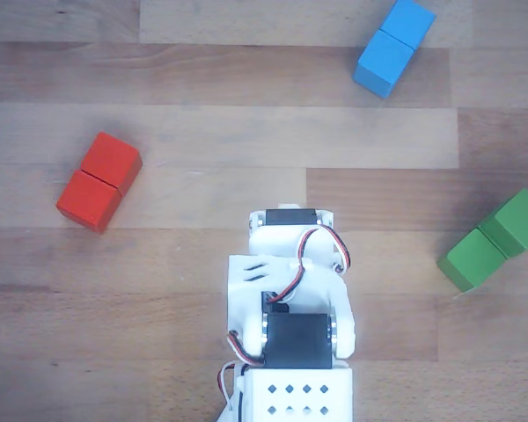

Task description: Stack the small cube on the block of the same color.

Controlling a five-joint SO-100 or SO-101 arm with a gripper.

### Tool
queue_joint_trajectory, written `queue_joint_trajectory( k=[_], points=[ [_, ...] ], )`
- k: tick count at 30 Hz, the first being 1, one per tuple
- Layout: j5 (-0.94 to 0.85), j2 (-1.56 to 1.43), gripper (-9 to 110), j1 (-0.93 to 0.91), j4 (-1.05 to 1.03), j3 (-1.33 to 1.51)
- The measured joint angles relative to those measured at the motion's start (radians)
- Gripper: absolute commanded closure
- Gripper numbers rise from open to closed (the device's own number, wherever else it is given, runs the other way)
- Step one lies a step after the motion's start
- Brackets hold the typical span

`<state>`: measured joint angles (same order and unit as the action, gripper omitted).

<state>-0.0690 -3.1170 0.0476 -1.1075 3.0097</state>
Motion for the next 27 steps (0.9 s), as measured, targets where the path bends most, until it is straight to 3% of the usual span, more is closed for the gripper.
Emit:
queue_joint_trajectory(
  k=[11,27],
  points=[
    [0.0,-0.296,102,-0.038,-0.187,0.048],
    [0.0,-0.302,102,-0.071,-0.192,0.055]
  ],
)
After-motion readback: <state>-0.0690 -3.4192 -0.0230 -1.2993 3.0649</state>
